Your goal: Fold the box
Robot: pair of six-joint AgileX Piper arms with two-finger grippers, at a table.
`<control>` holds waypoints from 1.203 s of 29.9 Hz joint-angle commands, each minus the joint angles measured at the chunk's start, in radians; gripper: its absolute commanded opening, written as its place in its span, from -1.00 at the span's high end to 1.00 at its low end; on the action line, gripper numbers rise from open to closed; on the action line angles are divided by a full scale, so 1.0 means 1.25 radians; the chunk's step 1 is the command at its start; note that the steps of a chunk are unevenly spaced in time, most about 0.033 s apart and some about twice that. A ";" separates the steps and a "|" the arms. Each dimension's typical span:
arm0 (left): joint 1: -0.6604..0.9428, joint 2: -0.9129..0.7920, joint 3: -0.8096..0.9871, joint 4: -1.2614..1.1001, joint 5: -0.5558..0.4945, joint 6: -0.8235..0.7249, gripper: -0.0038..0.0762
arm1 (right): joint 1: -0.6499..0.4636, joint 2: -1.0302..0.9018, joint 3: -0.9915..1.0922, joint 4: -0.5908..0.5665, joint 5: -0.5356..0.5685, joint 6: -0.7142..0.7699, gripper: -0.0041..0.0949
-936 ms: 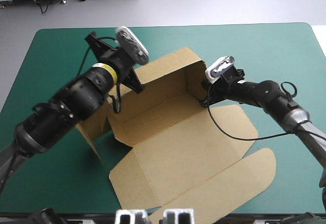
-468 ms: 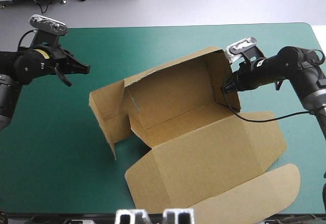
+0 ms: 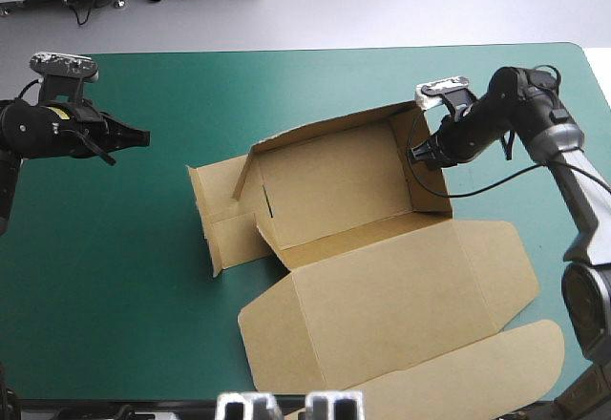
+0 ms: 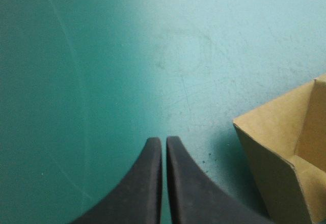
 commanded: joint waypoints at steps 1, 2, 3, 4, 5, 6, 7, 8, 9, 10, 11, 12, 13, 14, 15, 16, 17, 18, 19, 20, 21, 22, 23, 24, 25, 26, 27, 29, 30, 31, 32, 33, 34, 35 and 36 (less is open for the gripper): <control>0.002 -0.026 -0.017 -0.029 -0.050 -0.002 0.87 | 0.002 0.055 -0.097 0.027 0.058 0.043 0.96; 0.002 -0.026 -0.017 -0.031 -0.049 -0.002 0.87 | 0.002 0.077 -0.121 0.031 0.058 0.055 0.96; 0.002 -0.026 -0.017 -0.032 -0.049 -0.002 0.87 | 0.002 0.093 -0.139 0.031 0.058 0.068 0.96; 0.002 -0.026 -0.017 -0.032 -0.049 -0.002 0.87 | 0.002 0.110 -0.157 0.031 0.059 0.076 0.95; 0.002 -0.026 -0.017 -0.032 -0.049 -0.002 0.87 | 0.002 0.123 -0.169 0.031 0.059 0.076 0.95; 0.002 -0.026 -0.017 -0.032 -0.049 -0.002 0.87 | 0.002 0.129 -0.174 0.031 0.059 0.076 0.93; 0.002 -0.026 -0.017 -0.032 -0.049 -0.002 0.87 | 0.002 0.135 -0.177 0.031 0.059 0.076 0.88; 0.002 -0.026 -0.017 -0.032 -0.049 -0.002 0.87 | 0.002 0.136 -0.178 0.031 0.059 0.076 0.80; 0.002 -0.026 -0.017 -0.032 -0.049 -0.002 0.87 | 0.002 0.136 -0.178 0.031 0.059 0.076 0.68; 0.002 -0.026 -0.017 -0.032 -0.049 -0.002 0.87 | 0.002 0.136 -0.178 0.031 0.059 0.076 0.57; 0.002 -0.026 -0.017 -0.032 -0.049 -0.002 0.87 | 0.002 0.135 -0.178 0.033 0.059 0.076 0.40; 0.002 -0.026 -0.017 -0.032 -0.049 -0.001 0.87 | 0.002 0.131 -0.178 0.035 0.059 0.076 0.21; 0.002 -0.026 -0.017 -0.032 -0.049 -0.001 0.87 | 0.002 0.127 -0.178 0.039 0.059 0.076 0.01; 0.002 -0.026 -0.017 -0.032 -0.049 0.001 0.87 | 0.002 0.119 -0.178 0.043 0.059 0.078 -0.19; 0.002 -0.026 -0.017 -0.030 -0.049 0.005 0.87 | 0.002 0.110 -0.178 0.043 0.059 0.087 -0.37; 0.002 -0.026 -0.017 -0.030 -0.049 0.011 0.87 | 0.002 0.097 -0.178 0.043 0.059 0.092 -0.51; 0.002 -0.026 -0.017 -0.028 -0.049 0.013 0.87 | 0.002 0.084 -0.178 0.043 0.059 0.093 -0.59; 0.002 -0.026 -0.017 -0.026 -0.049 0.013 0.87 | 0.002 0.066 -0.178 0.043 0.059 0.093 -0.64; 0.002 -0.026 -0.017 -0.026 -0.049 0.013 0.87 | 0.002 0.047 -0.178 0.038 0.059 0.090 -0.66; 0.002 -0.026 -0.017 -0.026 -0.053 0.013 0.87 | 0.002 0.027 -0.181 0.033 0.059 0.083 -0.66; 0.002 -0.026 -0.017 -0.026 -0.057 0.013 0.87 | 0.002 0.012 -0.180 0.025 0.059 0.076 -0.66; 0.002 -0.026 -0.017 -0.026 -0.061 0.013 0.87 | 0.002 -0.009 -0.181 0.015 0.059 0.072 -0.66; 0.002 -0.026 -0.017 -0.026 -0.064 0.013 0.87 | 0.002 -0.019 -0.181 0.007 0.059 0.070 -0.66; 0.002 -0.026 -0.017 -0.026 -0.068 0.013 0.88 | 0.002 -0.028 -0.181 -0.004 0.059 0.066 -0.66; 0.002 -0.026 -0.017 -0.026 -0.072 0.012 0.88 | 0.004 -0.034 -0.181 -0.018 0.059 0.058 -0.66; 0.002 -0.026 -0.017 -0.026 -0.072 0.012 0.88 | 0.005 -0.036 -0.180 -0.033 0.059 0.058 -0.66; 0.002 -0.026 -0.017 -0.026 -0.074 0.012 0.88 | 0.005 -0.036 -0.176 -0.041 0.059 0.058 -0.66; 0.002 -0.026 -0.017 -0.026 -0.077 0.012 0.88 | 0.005 -0.025 -0.168 -0.041 0.059 0.058 -0.66; 0.002 -0.026 -0.017 -0.026 -0.078 0.009 0.88 | 0.005 -0.019 -0.161 -0.035 0.059 0.058 -0.66; 0.002 -0.026 -0.017 -0.028 -0.078 0.009 0.88 | 0.012 -0.010 -0.151 -0.033 0.059 0.058 -0.66; 0.002 -0.026 -0.017 -0.029 -0.078 0.009 0.88 | 0.016 -0.003 -0.144 -0.035 0.059 0.055 -0.66; 0.002 -0.026 -0.017 -0.031 -0.078 0.009 0.88 | 0.025 0.010 -0.135 -0.041 0.059 0.049 -0.66; 0.002 -0.026 -0.017 -0.033 -0.078 0.009 0.88 | 0.033 0.020 -0.130 -0.047 0.059 0.043 -0.66; 0.002 -0.026 -0.017 -0.037 -0.078 0.009 0.88 | 0.045 0.036 -0.128 -0.062 0.059 0.042 -0.66; 0.002 -0.026 -0.017 -0.045 -0.078 0.009 0.88 | 0.060 0.052 -0.128 -0.083 0.059 0.043 -0.66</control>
